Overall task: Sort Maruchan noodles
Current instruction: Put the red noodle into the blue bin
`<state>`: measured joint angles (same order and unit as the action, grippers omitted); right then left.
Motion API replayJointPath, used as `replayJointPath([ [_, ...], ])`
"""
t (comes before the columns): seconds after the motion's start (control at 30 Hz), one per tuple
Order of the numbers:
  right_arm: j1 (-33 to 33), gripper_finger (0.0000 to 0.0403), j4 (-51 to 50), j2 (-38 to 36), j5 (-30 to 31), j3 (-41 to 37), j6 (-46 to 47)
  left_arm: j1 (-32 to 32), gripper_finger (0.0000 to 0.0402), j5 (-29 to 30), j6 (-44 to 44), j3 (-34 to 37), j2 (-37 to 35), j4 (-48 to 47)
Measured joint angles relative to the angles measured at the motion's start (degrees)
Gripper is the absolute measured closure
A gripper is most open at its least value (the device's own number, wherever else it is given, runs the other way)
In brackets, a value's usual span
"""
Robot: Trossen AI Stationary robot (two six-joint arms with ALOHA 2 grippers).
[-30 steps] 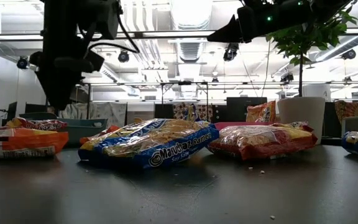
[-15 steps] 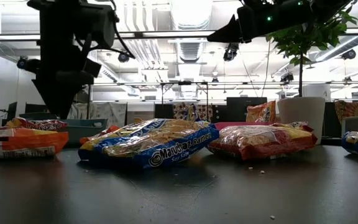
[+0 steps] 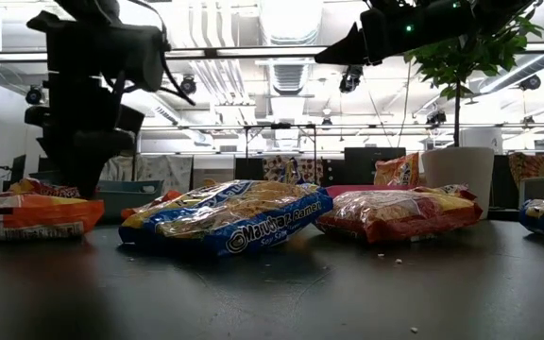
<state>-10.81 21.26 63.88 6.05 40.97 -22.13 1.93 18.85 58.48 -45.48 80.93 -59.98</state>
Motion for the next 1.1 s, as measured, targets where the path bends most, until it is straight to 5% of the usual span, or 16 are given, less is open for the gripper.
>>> replayJointPath([
  [0.27, 0.0, 0.0287, 0.0, 0.0, 0.0, 0.0, 0.0, 0.2, 0.0196, 0.1, 1.0, 2.0, 0.0, 0.5],
  [0.77, 0.0, 0.0287, 0.0, 0.0, 0.0, 0.0, 0.0, 0.1, 0.0323, -2.5, 2.0, 2.1, 0.0, 2.2],
  [1.1, 0.0, 0.0287, 0.0, 0.0, 0.0, 0.0, 0.0, 0.1, 0.0396, -4.9, -10.0, -1.5, 0.0, 9.2],
])
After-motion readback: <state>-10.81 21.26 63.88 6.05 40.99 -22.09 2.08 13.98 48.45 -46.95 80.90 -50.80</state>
